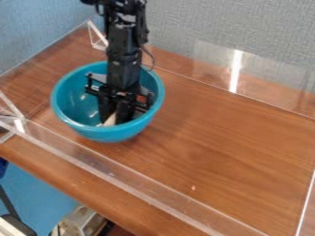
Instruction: Remove the mushroom from inside the blue bowl and put it on the table
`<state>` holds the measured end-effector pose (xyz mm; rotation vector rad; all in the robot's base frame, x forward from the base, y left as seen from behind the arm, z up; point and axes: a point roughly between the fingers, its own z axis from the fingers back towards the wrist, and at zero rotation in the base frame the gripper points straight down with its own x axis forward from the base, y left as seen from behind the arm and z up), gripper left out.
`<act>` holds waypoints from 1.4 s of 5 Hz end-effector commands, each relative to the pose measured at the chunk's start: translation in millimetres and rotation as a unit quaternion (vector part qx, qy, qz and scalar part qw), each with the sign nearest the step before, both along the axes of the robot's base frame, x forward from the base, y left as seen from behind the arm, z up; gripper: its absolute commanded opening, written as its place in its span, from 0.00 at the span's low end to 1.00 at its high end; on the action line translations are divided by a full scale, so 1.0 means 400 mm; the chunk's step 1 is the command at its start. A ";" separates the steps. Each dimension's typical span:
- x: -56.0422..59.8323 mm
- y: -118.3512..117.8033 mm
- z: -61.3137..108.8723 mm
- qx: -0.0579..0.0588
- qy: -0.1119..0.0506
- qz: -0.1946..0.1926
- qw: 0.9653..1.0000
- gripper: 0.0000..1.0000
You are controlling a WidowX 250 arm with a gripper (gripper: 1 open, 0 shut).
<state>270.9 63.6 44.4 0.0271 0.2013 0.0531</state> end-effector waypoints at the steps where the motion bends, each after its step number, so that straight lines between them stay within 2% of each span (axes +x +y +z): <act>1: 0.003 -0.028 0.085 0.009 -0.039 0.003 0.999 0.00; 2: -0.010 -0.055 0.118 0.009 -0.041 0.006 0.999 0.00; 5: -0.013 -0.088 0.142 0.010 -0.043 0.008 0.999 0.00; 7: -0.002 -0.060 0.138 0.009 -0.045 -0.025 0.999 0.00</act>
